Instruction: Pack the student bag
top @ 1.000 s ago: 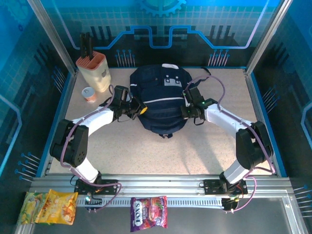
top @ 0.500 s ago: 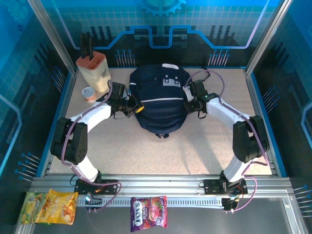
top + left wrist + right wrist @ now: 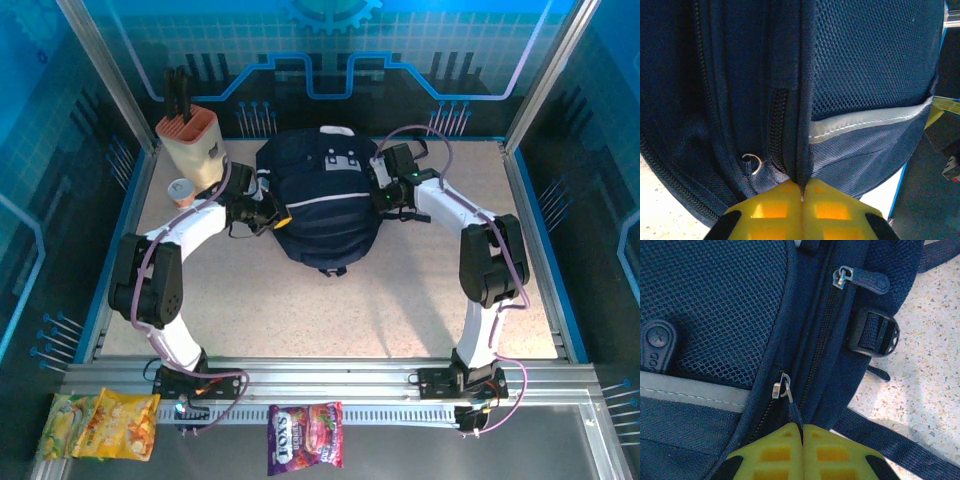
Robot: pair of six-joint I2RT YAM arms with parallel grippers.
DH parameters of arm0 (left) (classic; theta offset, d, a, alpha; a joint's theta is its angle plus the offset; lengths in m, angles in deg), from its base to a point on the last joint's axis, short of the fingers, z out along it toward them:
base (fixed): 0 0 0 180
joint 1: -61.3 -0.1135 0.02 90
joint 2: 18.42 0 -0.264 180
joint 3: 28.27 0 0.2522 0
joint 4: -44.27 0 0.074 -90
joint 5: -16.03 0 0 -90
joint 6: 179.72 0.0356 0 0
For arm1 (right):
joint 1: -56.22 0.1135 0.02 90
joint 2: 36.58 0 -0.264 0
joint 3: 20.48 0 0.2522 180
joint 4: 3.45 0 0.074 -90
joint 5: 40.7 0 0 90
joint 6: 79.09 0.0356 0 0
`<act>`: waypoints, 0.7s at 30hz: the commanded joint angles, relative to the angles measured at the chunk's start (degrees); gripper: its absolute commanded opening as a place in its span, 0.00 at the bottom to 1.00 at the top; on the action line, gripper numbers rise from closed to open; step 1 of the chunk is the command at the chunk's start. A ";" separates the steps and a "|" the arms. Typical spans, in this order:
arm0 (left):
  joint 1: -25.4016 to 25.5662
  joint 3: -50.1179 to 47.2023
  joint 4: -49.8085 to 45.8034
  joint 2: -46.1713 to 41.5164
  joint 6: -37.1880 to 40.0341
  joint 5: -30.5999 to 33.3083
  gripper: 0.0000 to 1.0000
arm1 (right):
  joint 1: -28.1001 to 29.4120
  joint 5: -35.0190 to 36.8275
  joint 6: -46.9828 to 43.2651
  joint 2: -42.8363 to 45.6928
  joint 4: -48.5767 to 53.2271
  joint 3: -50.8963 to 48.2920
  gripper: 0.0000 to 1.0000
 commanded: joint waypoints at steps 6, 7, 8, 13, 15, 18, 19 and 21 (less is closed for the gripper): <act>-1.55 -1.38 -4.67 -12.03 4.30 14.48 0.68 | -3.94 6.85 10.68 19.36 -6.54 -11.34 0.74; -1.64 -2.23 -4.38 -13.59 4.83 17.59 0.75 | -4.50 7.73 11.36 21.92 -8.55 -14.25 0.79; -1.72 -3.79 -3.64 -15.37 5.35 21.36 0.82 | -5.17 9.29 12.11 25.36 -10.91 -17.78 0.85; -1.91 -14.90 5.01 -24.68 9.02 41.34 0.99 | -8.45 20.01 15.09 36.86 -21.58 -33.38 1.00; -2.23 -19.68 8.58 -27.48 10.33 49.54 0.99 | -10.55 23.73 17.31 39.76 -23.75 -39.00 1.00; -3.11 -26.23 15.33 -30.17 14.35 54.95 0.99 | -14.08 27.37 21.71 41.06 -24.78 -44.75 1.00; -3.47 -27.78 17.10 -30.67 15.17 56.02 0.99 | -15.29 28.22 23.65 41.14 -24.31 -45.98 1.00; -4.66 -31.14 21.12 -31.36 16.99 57.81 0.99 | -17.90 27.51 25.91 41.05 -24.74 -48.80 1.00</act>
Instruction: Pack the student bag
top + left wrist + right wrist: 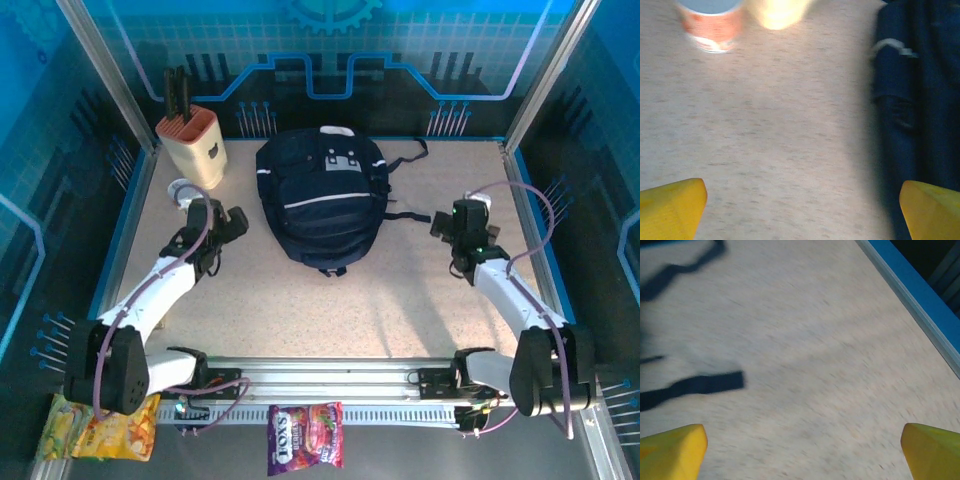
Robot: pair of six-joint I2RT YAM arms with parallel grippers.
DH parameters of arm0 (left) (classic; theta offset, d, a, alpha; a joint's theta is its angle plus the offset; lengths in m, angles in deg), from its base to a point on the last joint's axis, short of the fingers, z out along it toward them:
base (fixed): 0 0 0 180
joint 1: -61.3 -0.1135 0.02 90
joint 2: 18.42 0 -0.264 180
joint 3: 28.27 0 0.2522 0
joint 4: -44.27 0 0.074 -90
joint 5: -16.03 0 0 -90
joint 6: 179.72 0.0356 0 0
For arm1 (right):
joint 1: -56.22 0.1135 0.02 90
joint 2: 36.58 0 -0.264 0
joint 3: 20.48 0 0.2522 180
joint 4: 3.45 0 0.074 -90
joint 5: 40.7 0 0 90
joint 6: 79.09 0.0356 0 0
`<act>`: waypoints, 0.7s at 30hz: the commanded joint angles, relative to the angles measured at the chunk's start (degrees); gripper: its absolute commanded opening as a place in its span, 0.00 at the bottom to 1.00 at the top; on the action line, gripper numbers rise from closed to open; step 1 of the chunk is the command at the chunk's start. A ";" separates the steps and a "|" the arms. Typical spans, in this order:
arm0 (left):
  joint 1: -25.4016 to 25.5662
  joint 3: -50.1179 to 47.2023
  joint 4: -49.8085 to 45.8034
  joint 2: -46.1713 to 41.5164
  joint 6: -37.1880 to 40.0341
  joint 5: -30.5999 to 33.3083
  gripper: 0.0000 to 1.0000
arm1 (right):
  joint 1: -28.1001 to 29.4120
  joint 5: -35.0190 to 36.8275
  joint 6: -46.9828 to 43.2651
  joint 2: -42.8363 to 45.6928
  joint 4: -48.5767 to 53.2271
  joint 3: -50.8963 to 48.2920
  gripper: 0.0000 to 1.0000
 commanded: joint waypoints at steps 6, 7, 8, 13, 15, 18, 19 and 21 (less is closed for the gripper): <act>-5.53 -9.60 22.38 0.78 12.03 6.53 0.99 | -3.26 4.05 -0.04 0.78 -25.27 -13.52 1.00; -5.94 -10.19 25.02 1.83 13.61 5.06 0.99 | -3.26 3.52 -1.28 0.59 -29.06 -14.99 1.00; -6.13 -11.06 28.14 3.04 15.50 3.58 0.99 | -3.09 2.79 -3.04 0.11 -32.69 -16.22 1.00; -6.50 -13.76 40.43 8.03 22.11 -5.53 0.99 | -1.16 -4.51 -13.94 -5.01 -47.96 -19.42 1.00; -6.50 -14.98 44.21 9.15 24.10 -8.80 0.99 | -0.46 -9.29 -15.80 -6.37 -50.76 -19.48 1.00; -6.50 -17.41 51.20 11.08 25.65 -11.23 0.99 | -0.20 -15.17 -17.14 -9.95 -60.65 -21.82 1.00; -6.58 -18.17 53.68 11.88 26.06 -12.10 0.99 | -0.09 -16.20 -17.78 -11.43 -62.34 -22.02 1.00; -6.59 -19.06 56.64 13.72 26.65 -13.87 0.99 | 0.49 -17.00 -18.64 -14.89 -65.54 -21.96 1.00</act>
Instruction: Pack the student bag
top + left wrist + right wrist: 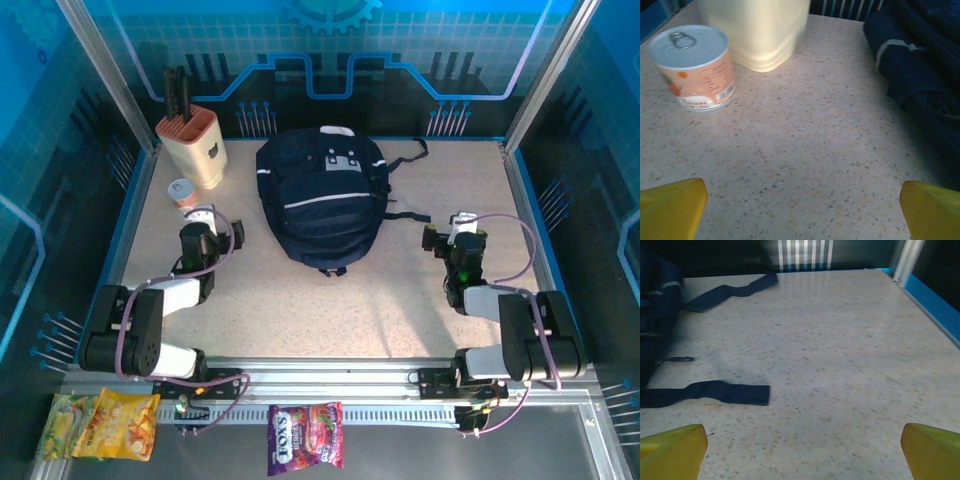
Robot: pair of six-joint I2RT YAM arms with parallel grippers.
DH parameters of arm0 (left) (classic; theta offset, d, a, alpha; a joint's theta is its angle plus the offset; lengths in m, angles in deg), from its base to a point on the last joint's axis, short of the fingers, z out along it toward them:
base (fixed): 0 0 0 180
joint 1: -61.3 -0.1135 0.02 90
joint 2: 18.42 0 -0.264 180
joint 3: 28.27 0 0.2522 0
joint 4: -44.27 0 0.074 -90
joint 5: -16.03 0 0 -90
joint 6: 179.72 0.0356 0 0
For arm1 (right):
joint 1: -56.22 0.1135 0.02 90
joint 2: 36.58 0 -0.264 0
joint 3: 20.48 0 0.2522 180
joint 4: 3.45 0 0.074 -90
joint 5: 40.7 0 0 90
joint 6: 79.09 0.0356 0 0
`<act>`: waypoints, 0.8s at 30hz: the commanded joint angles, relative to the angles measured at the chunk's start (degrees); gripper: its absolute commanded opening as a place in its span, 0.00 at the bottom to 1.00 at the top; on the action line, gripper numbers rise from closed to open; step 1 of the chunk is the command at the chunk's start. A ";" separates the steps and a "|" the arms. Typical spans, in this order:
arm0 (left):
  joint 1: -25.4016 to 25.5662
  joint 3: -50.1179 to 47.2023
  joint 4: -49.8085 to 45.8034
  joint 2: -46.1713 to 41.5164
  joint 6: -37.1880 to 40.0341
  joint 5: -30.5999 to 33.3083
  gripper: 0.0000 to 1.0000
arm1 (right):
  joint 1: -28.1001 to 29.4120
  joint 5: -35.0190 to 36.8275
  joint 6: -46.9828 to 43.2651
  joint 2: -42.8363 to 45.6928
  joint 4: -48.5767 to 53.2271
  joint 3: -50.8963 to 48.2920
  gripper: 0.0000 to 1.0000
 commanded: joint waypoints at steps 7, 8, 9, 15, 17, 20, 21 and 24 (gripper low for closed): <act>-0.71 -1.77 16.29 8.29 3.68 -5.29 0.99 | 2.01 -5.18 -5.15 -8.15 -13.00 0.62 1.00; -0.66 -1.43 14.28 7.61 3.35 -4.95 0.99 | 2.15 -4.98 -5.18 -8.31 -11.83 1.32 1.00; -0.68 -1.09 14.18 7.92 3.25 -4.45 0.99 | 2.18 -4.80 -4.95 -7.87 -8.73 2.62 1.00; -0.69 -0.79 13.90 7.96 3.24 -3.59 0.99 | 2.51 -2.64 -4.61 -8.27 -6.44 4.15 1.00; -0.66 -0.46 13.33 7.97 3.61 -4.40 0.99 | 2.49 -2.66 -4.53 -8.20 -6.17 4.19 1.00; -0.55 -0.36 13.19 8.00 4.04 -5.18 0.99 | 2.52 -2.60 -4.60 -8.29 -6.44 4.19 1.00; -0.49 -0.38 13.05 7.98 4.20 -5.77 0.99 | 2.54 -2.62 -4.58 -8.22 -6.32 4.19 1.00; -0.51 -0.07 12.55 8.00 4.22 -6.31 0.99 | 2.51 -2.67 -4.59 -8.29 -6.32 4.21 1.00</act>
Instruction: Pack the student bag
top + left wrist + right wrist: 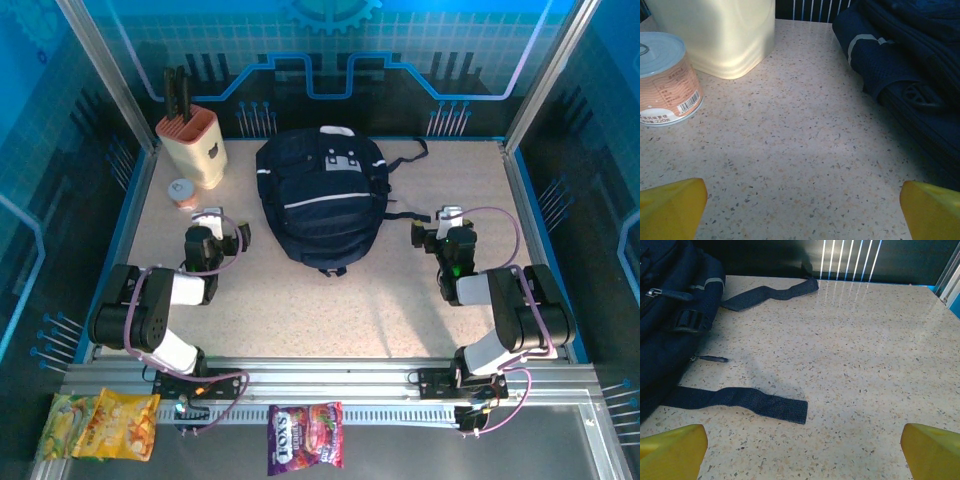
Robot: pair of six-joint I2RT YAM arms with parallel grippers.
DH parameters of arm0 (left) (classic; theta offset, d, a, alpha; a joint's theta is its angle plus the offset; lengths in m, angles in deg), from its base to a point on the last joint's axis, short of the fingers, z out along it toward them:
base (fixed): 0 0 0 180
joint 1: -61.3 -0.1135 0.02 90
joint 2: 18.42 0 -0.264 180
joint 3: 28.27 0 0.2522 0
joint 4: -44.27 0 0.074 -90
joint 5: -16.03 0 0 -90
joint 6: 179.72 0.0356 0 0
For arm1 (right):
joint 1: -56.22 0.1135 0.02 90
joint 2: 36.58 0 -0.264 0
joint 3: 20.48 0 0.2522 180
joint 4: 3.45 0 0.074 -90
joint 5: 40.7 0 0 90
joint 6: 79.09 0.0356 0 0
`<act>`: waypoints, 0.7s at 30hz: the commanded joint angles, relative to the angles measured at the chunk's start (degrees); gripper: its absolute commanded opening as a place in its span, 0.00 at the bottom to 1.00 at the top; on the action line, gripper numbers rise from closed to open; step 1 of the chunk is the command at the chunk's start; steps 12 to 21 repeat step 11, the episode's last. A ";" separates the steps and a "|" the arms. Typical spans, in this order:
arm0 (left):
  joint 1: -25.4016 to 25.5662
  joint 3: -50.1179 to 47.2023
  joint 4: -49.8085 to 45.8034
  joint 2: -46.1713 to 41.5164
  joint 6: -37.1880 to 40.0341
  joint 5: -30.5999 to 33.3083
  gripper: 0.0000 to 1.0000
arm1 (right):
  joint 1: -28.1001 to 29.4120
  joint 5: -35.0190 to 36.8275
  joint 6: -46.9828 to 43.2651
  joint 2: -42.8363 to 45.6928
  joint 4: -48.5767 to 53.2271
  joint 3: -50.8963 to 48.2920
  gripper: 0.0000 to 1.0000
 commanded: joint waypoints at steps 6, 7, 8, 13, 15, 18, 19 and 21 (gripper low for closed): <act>-0.53 1.53 0.47 0.50 1.28 -2.06 0.99 | 0.69 1.01 -0.73 -0.27 -0.60 0.76 1.00; -0.53 1.47 0.46 0.49 1.28 -2.06 0.99 | 0.70 1.00 -0.74 -0.24 -0.65 0.76 1.00; -0.53 1.50 0.46 0.50 1.28 -2.06 0.99 | 0.71 1.05 -0.76 -0.24 -0.66 0.76 1.00; -0.58 1.33 0.76 0.50 1.28 -2.13 0.99 | 0.69 1.00 -0.75 -0.25 -0.65 0.75 1.00; -0.58 1.33 0.76 0.50 1.28 -2.13 0.99 | 0.69 1.00 -0.75 -0.25 -0.65 0.75 1.00; -0.58 1.33 0.76 0.50 1.28 -2.13 0.99 | 0.69 1.00 -0.75 -0.25 -0.65 0.75 1.00; -0.58 1.33 0.76 0.50 1.28 -2.13 0.99 | 0.69 1.00 -0.75 -0.25 -0.65 0.75 1.00; -0.58 1.33 0.76 0.50 1.28 -2.13 0.99 | 0.69 1.00 -0.75 -0.25 -0.65 0.75 1.00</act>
